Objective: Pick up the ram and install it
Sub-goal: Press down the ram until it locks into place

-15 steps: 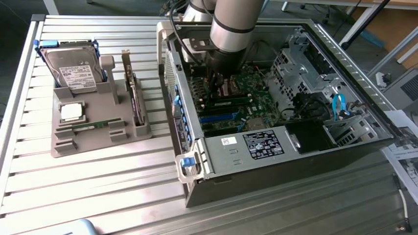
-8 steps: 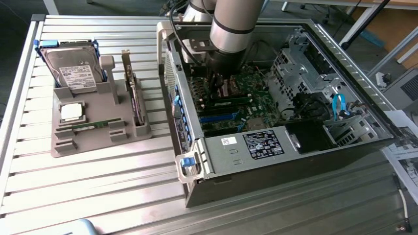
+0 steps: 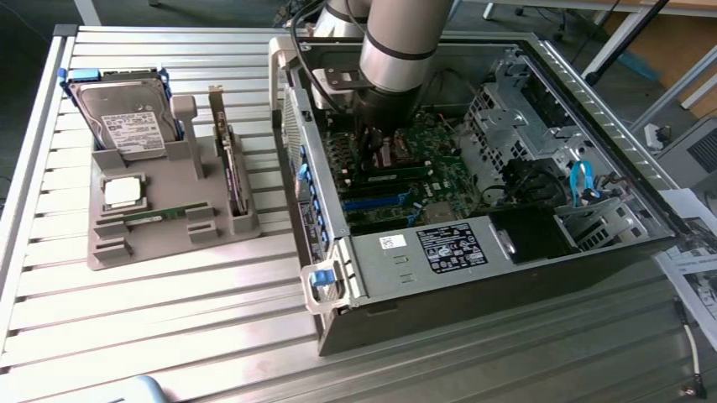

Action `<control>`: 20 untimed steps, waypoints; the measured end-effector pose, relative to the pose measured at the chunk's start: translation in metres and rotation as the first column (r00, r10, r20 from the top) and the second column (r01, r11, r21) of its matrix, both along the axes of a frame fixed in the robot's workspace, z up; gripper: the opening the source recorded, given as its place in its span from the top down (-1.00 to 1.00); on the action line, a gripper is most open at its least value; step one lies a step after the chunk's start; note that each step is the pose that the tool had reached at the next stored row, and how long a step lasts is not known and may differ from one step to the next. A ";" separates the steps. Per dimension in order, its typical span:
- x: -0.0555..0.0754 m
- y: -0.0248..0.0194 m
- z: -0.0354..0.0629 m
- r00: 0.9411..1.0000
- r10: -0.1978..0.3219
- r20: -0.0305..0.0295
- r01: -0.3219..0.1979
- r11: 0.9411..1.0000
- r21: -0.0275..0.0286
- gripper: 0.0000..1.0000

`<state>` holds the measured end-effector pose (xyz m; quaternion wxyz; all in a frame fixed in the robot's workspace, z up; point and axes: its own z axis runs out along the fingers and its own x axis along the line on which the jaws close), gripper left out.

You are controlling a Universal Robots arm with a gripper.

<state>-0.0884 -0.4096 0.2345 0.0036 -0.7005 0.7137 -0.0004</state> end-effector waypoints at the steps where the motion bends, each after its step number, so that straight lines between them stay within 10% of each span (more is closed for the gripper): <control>1: 0.000 0.0000 -0.0001 1.000 0.000 0.000 0.000 1.000 0.000 0.79; 20: 0.000 -0.0019 -0.0027 1.000 0.000 0.000 0.000 1.000 0.001 0.79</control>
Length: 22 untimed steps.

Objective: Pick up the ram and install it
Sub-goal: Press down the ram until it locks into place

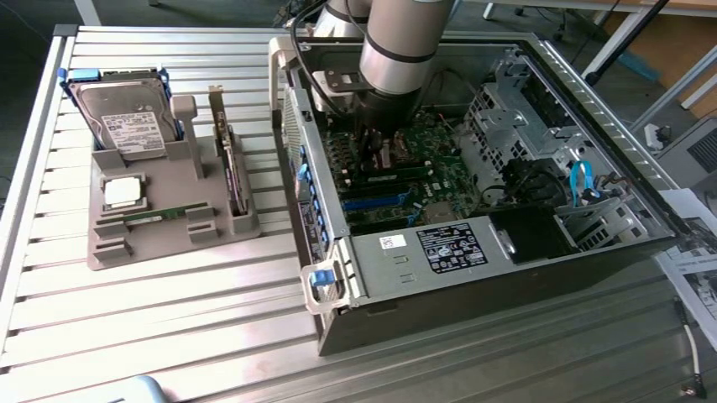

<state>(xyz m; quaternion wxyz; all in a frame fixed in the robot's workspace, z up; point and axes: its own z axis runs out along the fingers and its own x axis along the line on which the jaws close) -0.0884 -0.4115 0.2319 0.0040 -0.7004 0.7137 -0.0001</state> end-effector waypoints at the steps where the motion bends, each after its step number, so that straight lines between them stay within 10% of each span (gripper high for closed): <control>1: 0.000 -0.0001 0.0000 1.000 0.000 0.000 0.000 1.000 0.000 0.79; 22: 0.000 -0.0025 -0.0019 1.000 0.000 0.000 0.000 1.000 0.000 0.79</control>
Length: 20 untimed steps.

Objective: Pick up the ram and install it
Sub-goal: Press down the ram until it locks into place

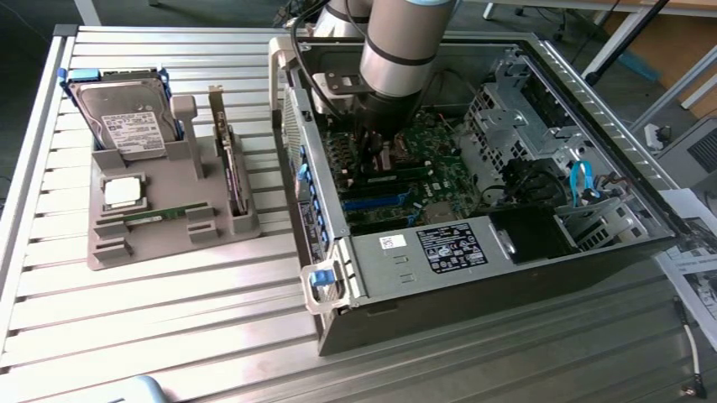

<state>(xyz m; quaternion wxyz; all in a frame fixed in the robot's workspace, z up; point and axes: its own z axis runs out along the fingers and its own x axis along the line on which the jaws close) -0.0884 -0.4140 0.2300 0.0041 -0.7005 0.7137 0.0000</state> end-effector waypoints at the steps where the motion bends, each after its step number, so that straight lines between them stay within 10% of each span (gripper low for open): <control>1: 0.000 0.0000 -0.0001 1.000 0.000 0.000 0.000 1.000 0.000 0.79; 20: 0.000 -0.0001 0.0292 1.000 0.000 0.000 0.000 1.000 0.000 0.79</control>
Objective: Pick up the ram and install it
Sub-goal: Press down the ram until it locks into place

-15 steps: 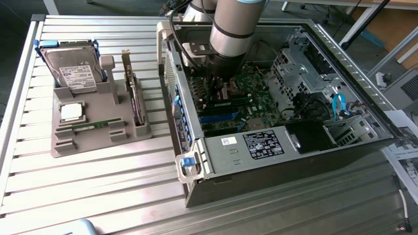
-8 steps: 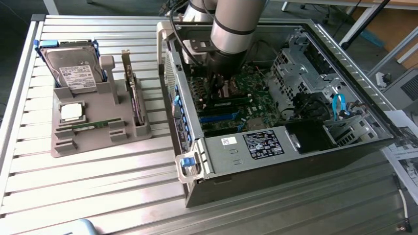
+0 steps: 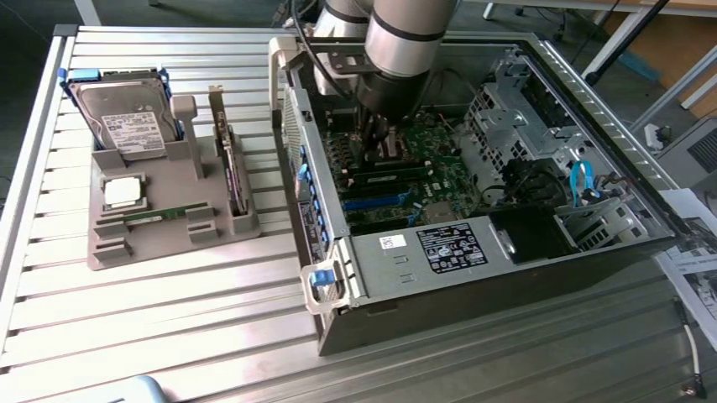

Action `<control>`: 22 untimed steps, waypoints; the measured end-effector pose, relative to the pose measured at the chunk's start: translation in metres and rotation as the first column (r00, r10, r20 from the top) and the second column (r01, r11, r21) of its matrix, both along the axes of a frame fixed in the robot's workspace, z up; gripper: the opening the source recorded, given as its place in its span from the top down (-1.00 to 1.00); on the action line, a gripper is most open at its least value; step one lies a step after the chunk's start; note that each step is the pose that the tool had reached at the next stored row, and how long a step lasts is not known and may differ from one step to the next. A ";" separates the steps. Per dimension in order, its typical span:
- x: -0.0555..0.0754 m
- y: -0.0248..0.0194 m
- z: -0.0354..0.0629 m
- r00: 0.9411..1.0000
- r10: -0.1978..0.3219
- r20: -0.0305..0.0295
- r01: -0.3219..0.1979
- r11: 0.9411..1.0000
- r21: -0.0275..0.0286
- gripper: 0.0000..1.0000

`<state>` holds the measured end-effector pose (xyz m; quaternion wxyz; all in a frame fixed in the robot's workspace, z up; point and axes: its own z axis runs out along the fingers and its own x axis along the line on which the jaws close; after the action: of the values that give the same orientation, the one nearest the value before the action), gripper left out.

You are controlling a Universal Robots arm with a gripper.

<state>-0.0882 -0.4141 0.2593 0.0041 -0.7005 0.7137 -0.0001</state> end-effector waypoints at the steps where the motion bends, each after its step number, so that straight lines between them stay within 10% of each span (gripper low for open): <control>1: 0.000 0.0000 0.0031 1.000 0.000 0.000 0.000 1.000 0.000 0.79; 22: 0.000 0.0000 0.0397 1.000 0.000 0.000 0.000 1.000 -0.001 0.79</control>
<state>-0.0878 -0.4141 0.2990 0.0038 -0.7005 0.7136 -0.0002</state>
